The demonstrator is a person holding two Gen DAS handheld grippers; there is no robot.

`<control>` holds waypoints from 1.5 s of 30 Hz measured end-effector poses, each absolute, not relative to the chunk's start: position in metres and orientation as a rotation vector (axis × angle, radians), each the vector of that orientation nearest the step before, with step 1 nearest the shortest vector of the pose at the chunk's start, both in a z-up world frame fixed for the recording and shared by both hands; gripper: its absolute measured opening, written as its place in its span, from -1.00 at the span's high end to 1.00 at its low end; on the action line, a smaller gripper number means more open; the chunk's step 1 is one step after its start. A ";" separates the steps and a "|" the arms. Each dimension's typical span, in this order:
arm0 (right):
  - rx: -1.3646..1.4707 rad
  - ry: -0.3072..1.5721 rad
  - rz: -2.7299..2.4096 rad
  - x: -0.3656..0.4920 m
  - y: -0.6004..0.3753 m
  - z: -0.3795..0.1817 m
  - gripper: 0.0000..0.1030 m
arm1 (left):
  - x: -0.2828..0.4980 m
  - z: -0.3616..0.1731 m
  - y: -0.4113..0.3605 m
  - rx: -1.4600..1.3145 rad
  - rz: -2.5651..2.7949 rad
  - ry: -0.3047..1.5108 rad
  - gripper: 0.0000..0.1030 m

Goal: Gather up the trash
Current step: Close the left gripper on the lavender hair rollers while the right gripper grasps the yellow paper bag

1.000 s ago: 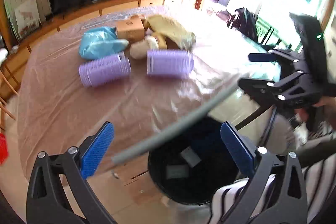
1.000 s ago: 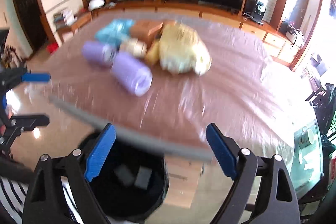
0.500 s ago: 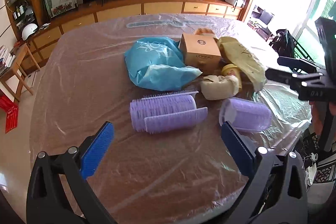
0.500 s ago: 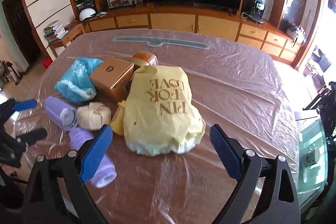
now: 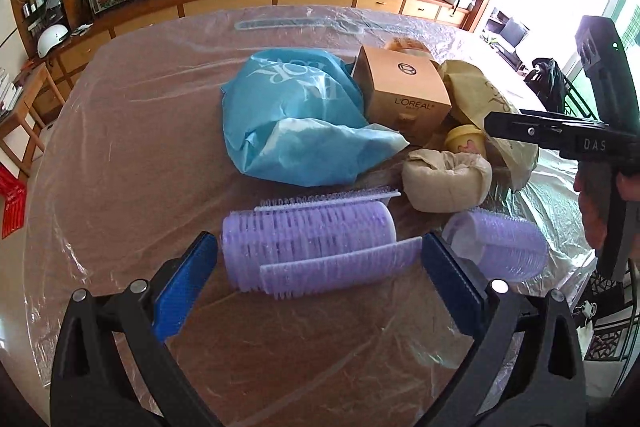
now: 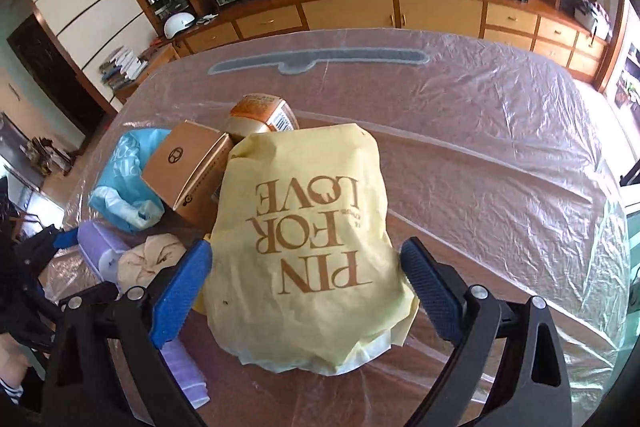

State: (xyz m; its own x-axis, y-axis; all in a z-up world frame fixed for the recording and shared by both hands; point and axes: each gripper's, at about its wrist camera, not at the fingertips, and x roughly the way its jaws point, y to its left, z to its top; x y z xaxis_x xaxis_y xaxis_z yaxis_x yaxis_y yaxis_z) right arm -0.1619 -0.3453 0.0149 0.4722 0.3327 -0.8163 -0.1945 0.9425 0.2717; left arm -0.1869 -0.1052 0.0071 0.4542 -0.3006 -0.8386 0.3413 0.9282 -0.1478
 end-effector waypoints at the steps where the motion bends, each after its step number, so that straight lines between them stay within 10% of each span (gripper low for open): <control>1: 0.172 1.032 0.334 -0.161 -0.348 0.014 -0.82 | -0.187 0.006 -0.105 0.041 -0.399 1.027 -0.91; 6: 0.234 1.036 0.357 -0.165 -0.357 0.011 -0.19 | -0.184 0.003 -0.102 0.021 -0.416 1.038 -0.78; 18: 0.309 0.980 0.338 -0.193 -0.375 0.022 0.28 | -0.194 0.008 -0.096 0.015 -0.420 1.022 -0.77; 24: 0.286 0.980 0.296 -0.204 -0.378 0.025 0.21 | -0.199 0.012 -0.099 0.021 -0.428 1.017 -0.77; 27: 0.227 0.978 0.194 -0.204 -0.377 0.026 -0.70 | -0.199 0.013 -0.101 0.026 -0.435 1.018 -0.77; 38: 0.228 1.076 0.184 -0.172 -0.359 0.003 -0.79 | -0.200 0.013 -0.107 0.029 -0.436 1.019 -0.77; 45: 0.284 1.043 0.236 -0.181 -0.365 0.010 -0.30 | -0.198 0.014 -0.106 0.018 -0.436 1.014 -0.77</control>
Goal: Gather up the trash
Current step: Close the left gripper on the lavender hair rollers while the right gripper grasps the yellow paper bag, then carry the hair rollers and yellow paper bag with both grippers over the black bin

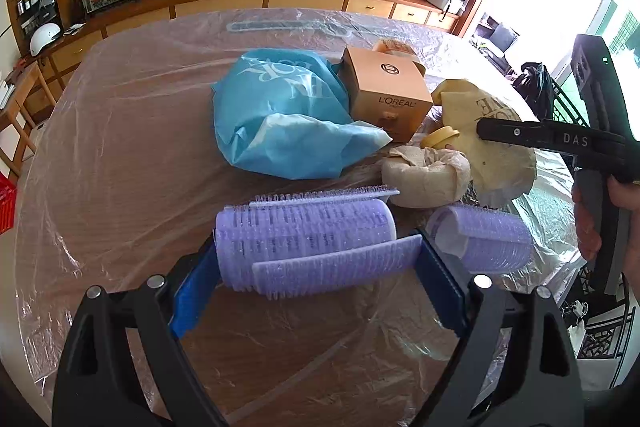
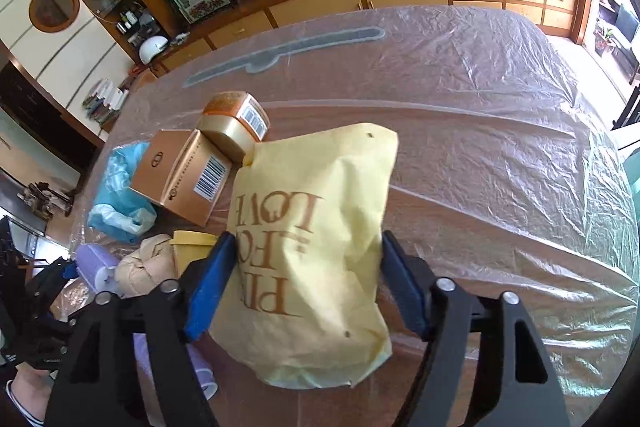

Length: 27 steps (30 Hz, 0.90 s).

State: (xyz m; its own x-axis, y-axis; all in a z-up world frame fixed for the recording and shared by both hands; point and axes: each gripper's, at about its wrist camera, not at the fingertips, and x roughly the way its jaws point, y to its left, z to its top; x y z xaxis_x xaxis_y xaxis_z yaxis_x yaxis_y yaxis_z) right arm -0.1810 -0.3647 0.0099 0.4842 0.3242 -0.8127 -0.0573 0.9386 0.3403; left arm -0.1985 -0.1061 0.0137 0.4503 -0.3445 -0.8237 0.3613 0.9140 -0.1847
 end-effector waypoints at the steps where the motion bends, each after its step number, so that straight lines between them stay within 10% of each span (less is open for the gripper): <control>1: 0.297 1.038 0.241 -0.183 -0.367 0.011 -0.27 | -0.198 0.014 -0.107 0.019 -0.436 1.014 -0.77; 27: 0.333 0.941 0.246 -0.237 -0.386 0.038 0.00 | -0.213 0.022 -0.103 0.029 -0.426 0.987 -0.77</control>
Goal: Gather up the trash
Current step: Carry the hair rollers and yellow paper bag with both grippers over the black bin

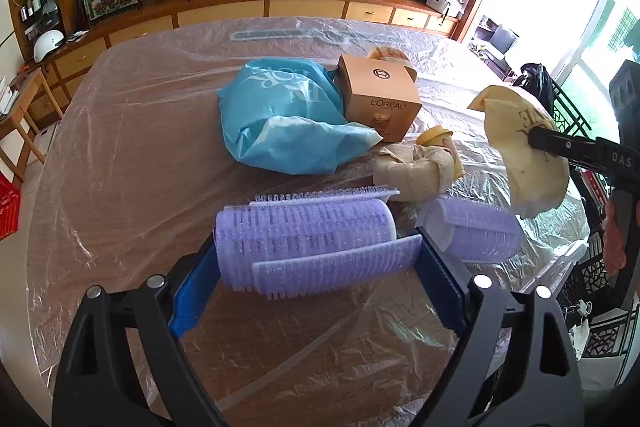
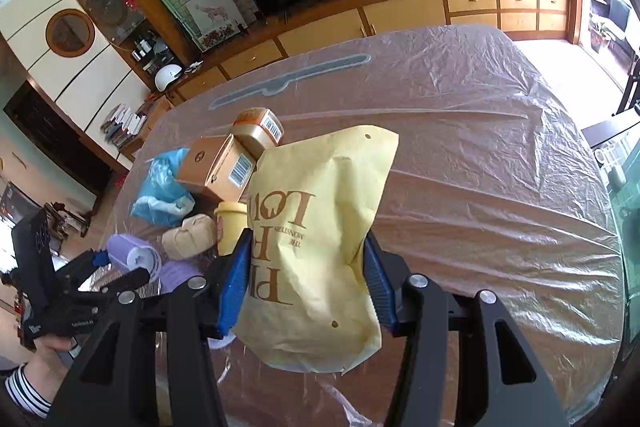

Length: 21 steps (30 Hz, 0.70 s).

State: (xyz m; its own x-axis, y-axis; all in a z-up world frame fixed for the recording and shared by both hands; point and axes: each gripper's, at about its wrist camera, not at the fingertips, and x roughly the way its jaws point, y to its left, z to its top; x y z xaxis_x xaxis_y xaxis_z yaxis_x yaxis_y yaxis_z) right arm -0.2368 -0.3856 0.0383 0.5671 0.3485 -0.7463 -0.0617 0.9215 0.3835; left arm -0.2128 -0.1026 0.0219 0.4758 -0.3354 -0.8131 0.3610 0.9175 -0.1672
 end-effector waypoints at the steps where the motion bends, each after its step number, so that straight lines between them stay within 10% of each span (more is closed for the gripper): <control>1: 0.324 0.940 0.247 -0.240 -0.385 0.039 0.00 | -0.214 0.023 -0.102 0.027 -0.425 0.986 -0.77; 21: 0.332 0.914 0.354 -0.312 -0.377 0.061 0.00 | -0.263 0.056 -0.104 0.061 -0.498 0.926 -0.77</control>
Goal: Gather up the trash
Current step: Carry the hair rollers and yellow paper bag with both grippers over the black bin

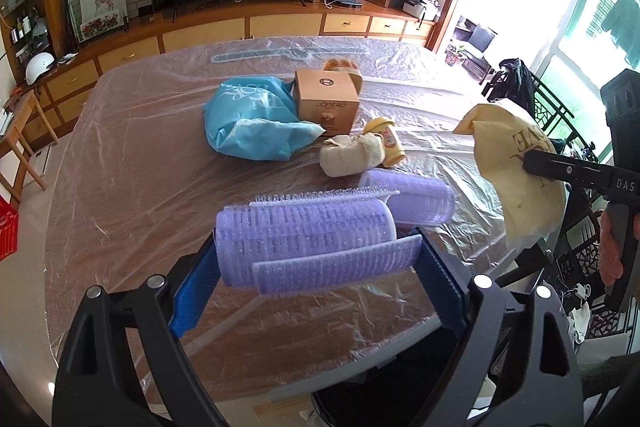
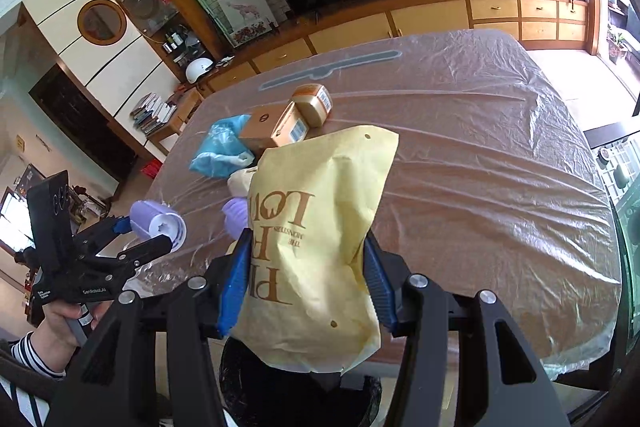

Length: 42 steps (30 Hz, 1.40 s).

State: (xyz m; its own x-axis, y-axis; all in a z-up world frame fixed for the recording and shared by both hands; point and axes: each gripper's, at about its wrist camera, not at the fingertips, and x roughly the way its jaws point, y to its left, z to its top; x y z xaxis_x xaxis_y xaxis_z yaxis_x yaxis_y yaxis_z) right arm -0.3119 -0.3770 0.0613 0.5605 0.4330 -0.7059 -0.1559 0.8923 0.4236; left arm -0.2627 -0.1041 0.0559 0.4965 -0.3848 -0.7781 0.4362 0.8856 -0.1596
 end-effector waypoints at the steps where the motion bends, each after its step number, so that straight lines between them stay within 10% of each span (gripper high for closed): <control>1: 0.332 0.916 0.360 -0.314 -0.375 0.061 0.00 | -0.265 0.057 -0.104 0.063 -0.499 0.925 -0.77; 42: 0.117 1.097 0.522 -0.432 -0.328 0.020 0.00 | -0.381 0.023 -0.135 0.247 -0.713 1.001 -0.77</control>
